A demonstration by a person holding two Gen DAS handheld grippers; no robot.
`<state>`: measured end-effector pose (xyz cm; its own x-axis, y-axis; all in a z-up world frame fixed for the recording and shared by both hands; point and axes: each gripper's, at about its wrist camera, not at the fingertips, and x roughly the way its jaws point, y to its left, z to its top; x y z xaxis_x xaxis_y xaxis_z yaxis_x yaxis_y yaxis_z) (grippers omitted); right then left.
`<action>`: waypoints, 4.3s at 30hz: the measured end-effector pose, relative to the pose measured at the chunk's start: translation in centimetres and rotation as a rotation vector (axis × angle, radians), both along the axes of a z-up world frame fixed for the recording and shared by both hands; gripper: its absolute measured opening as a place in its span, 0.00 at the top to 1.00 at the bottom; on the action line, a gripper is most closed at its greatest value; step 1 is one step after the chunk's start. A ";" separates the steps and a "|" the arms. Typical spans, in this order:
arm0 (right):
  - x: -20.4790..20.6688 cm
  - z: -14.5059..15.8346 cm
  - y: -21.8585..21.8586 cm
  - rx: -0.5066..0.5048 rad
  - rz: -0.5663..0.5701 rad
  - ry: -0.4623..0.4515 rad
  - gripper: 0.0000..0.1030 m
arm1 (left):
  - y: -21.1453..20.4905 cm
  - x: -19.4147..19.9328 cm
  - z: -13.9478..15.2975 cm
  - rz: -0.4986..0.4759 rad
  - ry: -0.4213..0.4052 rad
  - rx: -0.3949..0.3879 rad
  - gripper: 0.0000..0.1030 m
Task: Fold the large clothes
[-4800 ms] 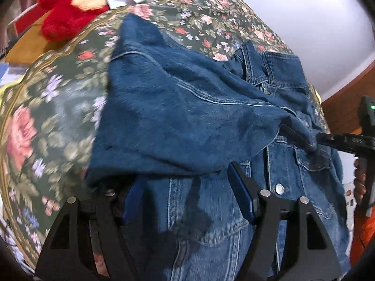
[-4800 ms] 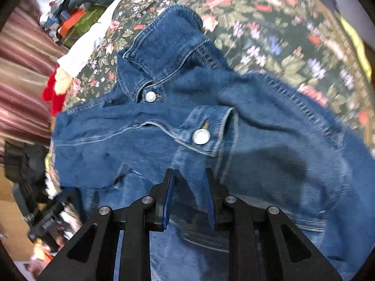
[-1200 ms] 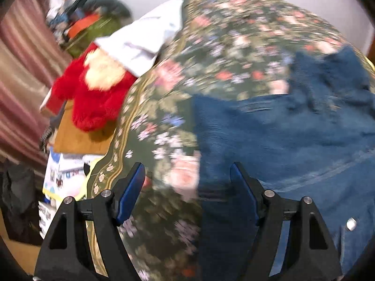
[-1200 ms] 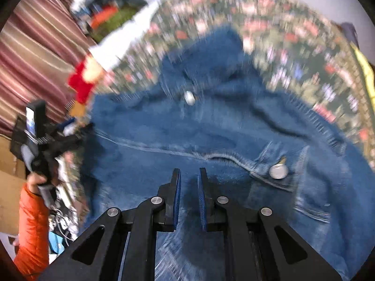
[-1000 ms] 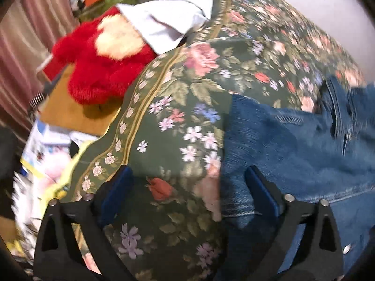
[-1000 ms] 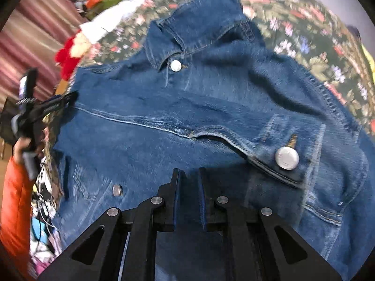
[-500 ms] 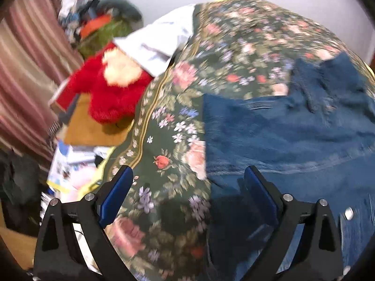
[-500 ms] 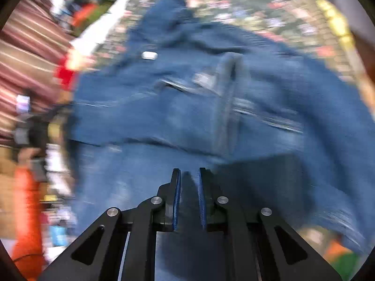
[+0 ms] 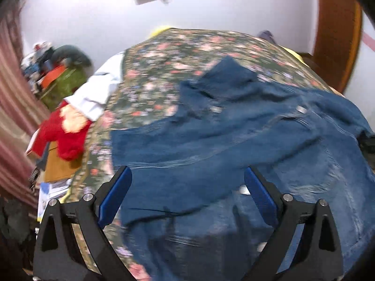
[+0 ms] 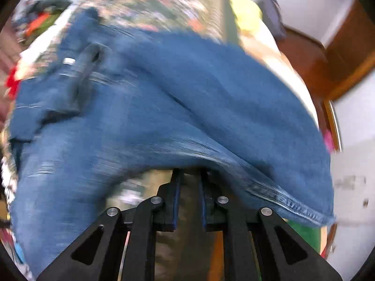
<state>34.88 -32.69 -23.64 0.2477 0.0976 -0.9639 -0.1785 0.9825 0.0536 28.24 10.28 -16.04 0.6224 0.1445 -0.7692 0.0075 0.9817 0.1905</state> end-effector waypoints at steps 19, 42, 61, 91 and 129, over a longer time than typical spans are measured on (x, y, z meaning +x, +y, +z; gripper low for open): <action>-7.3 0.3 -11.7 0.004 -0.123 -0.015 0.90 | -14.3 5.8 -3.6 -0.231 0.074 0.018 0.05; -6.8 -4.6 -25.7 0.536 -0.841 0.170 0.90 | -14.4 12.2 -7.8 -0.164 0.143 -0.179 0.05; 2.1 1.2 -16.3 0.555 -0.460 -0.064 0.90 | -17.0 9.8 -2.5 -0.262 0.063 -0.091 0.05; -14.5 2.6 -22.0 0.450 -0.569 -0.032 0.90 | -44.1 6.5 -3.5 -0.764 0.051 0.176 0.82; -7.5 4.1 -8.6 0.478 -0.304 -0.016 0.90 | -23.4 6.3 -1.0 -0.488 0.098 0.079 0.07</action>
